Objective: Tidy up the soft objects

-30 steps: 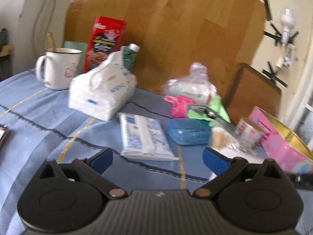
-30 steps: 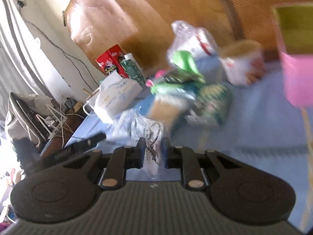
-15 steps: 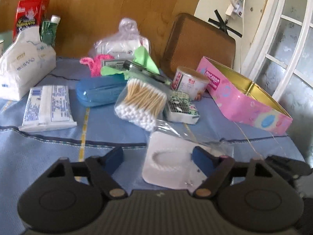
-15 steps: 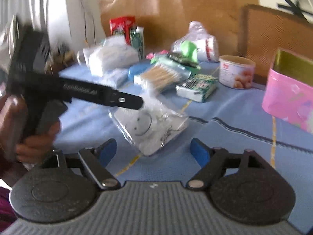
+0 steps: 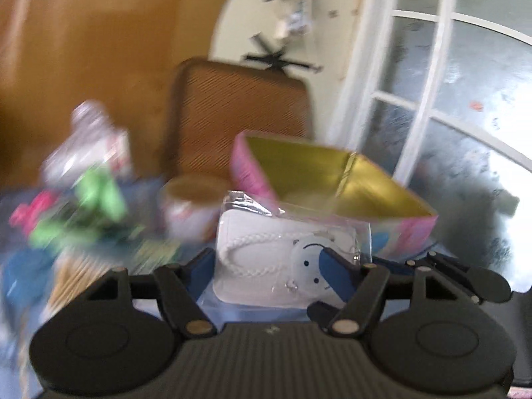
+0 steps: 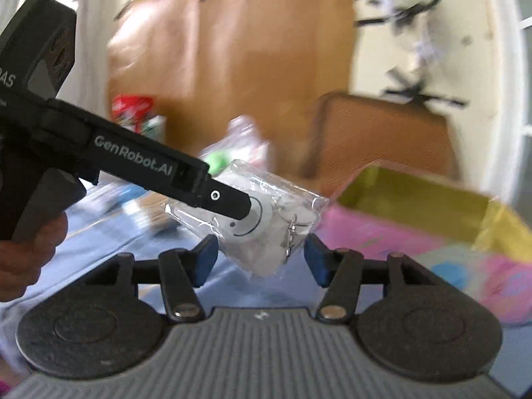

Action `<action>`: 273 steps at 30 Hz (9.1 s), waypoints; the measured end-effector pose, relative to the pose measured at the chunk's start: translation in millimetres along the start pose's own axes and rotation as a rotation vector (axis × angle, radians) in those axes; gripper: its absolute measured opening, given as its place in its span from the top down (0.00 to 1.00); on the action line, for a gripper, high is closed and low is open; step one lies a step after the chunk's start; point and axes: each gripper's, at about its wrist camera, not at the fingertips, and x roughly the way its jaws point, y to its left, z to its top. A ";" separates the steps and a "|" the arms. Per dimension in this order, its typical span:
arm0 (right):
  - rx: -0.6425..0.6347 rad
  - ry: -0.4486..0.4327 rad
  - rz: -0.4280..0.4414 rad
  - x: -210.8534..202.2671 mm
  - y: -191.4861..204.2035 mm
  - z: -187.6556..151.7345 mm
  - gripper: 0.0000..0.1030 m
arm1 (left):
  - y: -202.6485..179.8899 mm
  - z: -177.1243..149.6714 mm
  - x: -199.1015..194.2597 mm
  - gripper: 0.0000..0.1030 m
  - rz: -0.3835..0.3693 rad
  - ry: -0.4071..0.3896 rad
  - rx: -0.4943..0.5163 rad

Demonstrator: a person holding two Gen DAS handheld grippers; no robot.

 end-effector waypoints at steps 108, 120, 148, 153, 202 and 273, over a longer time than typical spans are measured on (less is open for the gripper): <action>-0.067 0.225 0.319 211.0 64.2 74.1 0.56 | 173.1 -83.7 -94.9 0.35 0.256 -0.140 -0.361; -0.036 0.327 0.383 213.8 79.9 59.3 0.57 | 168.6 -81.6 -94.6 0.34 0.233 -0.186 -0.365; -0.060 0.263 0.413 73.9 101.5 -27.8 0.42 | 162.7 -80.5 -85.0 0.31 0.224 -0.110 -0.330; -0.076 0.265 0.425 73.4 101.5 -28.6 0.37 | 165.3 -79.7 -82.6 0.31 0.220 -0.095 -0.341; -0.005 0.267 0.292 77.8 83.3 -29.1 0.33 | 166.3 -80.4 -82.7 0.27 0.198 -0.088 -0.343; 0.284 0.311 0.314 203.9 58.5 43.2 0.16 | 194.5 -82.6 -87.7 0.51 0.211 -0.119 -0.455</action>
